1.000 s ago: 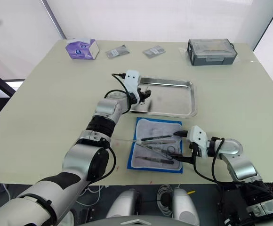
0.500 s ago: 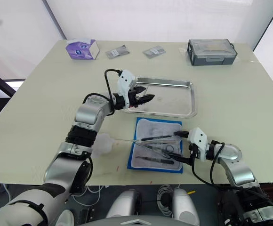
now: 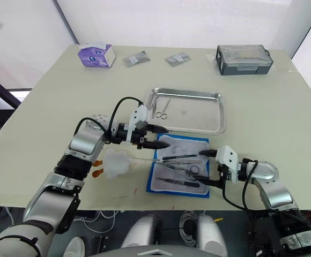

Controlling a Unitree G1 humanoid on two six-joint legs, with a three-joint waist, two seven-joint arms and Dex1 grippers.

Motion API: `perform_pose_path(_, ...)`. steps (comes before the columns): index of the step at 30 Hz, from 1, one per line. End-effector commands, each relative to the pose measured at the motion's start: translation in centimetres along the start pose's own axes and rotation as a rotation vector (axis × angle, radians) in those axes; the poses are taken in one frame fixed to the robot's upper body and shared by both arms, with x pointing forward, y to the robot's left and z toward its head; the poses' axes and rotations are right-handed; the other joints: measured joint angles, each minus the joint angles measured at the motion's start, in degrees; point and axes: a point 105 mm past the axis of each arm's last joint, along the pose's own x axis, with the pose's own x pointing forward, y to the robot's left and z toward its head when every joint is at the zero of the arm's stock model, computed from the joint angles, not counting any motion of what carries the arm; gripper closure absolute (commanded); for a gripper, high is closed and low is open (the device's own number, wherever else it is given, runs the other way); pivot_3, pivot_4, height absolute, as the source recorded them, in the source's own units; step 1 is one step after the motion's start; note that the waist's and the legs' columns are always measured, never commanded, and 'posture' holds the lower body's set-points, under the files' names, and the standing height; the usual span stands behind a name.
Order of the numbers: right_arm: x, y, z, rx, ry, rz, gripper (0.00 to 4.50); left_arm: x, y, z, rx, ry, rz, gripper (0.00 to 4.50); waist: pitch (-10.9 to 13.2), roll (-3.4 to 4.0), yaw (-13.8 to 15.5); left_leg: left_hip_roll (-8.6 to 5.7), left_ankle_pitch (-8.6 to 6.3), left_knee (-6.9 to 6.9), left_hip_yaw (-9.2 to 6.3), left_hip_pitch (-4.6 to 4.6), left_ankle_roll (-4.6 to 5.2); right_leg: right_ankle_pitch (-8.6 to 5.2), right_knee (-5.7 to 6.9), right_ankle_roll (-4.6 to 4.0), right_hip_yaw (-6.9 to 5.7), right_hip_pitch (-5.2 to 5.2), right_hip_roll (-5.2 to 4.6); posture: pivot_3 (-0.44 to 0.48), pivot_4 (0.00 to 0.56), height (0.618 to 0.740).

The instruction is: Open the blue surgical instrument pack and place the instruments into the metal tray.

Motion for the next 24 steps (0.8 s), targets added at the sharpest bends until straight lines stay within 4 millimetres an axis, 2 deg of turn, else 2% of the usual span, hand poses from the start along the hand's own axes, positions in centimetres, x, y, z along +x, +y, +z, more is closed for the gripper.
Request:
perform_pose_path(1, -0.6, 2.7, -5.5, 0.133, 0.188, 0.091, 0.00, 0.1, -0.5, 0.6, 0.048, -0.002, -0.035, 1.47, 0.00, -0.01, 0.26, 0.00, 0.00, 0.00, -0.01, -0.01, 0.00, 0.00, 0.00, 0.00, -0.02, 0.00, 0.00, 0.000, 0.150, 0.740)
perform_pose_path(21, -0.5, 2.3, -6.4, 0.159, 0.145, 0.075, 0.00, 1.3, -1.3, -1.3, 0.132, 0.116, -0.109, 1.47, -0.16, -0.20, 0.25, 0.02, 0.00, 0.00, 0.00, 0.04, 0.01, 0.00, -0.02, -0.01, 0.00, 0.04, 0.02, 0.000, 0.150, 0.740)
perform_pose_path(24, -0.5, 2.3, -6.4, 0.158, 0.144, 0.074, 0.00, 1.5, -0.9, -1.8, 0.180, 0.139, -0.085, 1.47, -0.20, -0.22, 0.25, 0.02, 0.00, 0.00, 0.00, 0.04, 0.01, 0.00, -0.02, -0.01, 0.00, 0.05, 0.01, 0.000, 0.150, 0.740)
